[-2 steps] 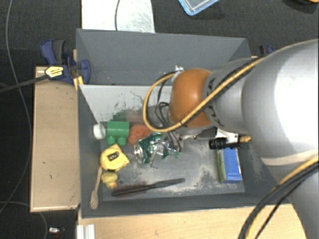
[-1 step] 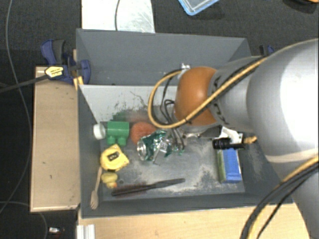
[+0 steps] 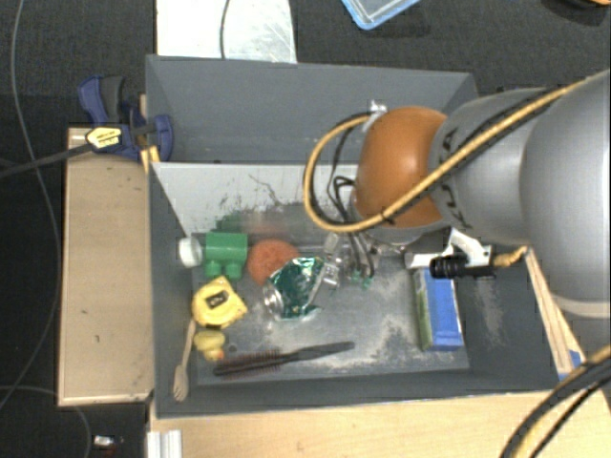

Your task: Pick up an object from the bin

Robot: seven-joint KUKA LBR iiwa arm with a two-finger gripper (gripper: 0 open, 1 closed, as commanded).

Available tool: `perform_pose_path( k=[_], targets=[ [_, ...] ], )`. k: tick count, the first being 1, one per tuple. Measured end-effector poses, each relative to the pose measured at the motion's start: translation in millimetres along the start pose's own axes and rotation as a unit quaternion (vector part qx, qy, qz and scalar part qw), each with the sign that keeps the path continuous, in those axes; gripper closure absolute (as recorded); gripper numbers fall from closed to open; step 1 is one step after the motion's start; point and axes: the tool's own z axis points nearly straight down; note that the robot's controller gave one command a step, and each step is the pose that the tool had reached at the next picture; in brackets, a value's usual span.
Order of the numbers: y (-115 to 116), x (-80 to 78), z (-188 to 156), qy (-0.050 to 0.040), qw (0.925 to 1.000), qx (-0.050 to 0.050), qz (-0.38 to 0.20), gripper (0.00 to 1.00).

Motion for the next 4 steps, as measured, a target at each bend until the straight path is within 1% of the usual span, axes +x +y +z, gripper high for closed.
perform_pose_path(
  k=[1, 2, 3, 4],
  targets=[
    [-1, -4.1, -6, -0.0069, 1.0000, -0.004, 0.005, 0.00],
    [-5, -0.7, 21, -0.0027, 0.9999, -0.002, -0.014, 0.00],
    [1, 1.3, 43, -0.0036, 0.9991, -0.002, -0.041, 0.00],
    [20, -6.2, 46, -0.0060, 0.9908, -0.002, -0.136, 0.00]
  ],
)
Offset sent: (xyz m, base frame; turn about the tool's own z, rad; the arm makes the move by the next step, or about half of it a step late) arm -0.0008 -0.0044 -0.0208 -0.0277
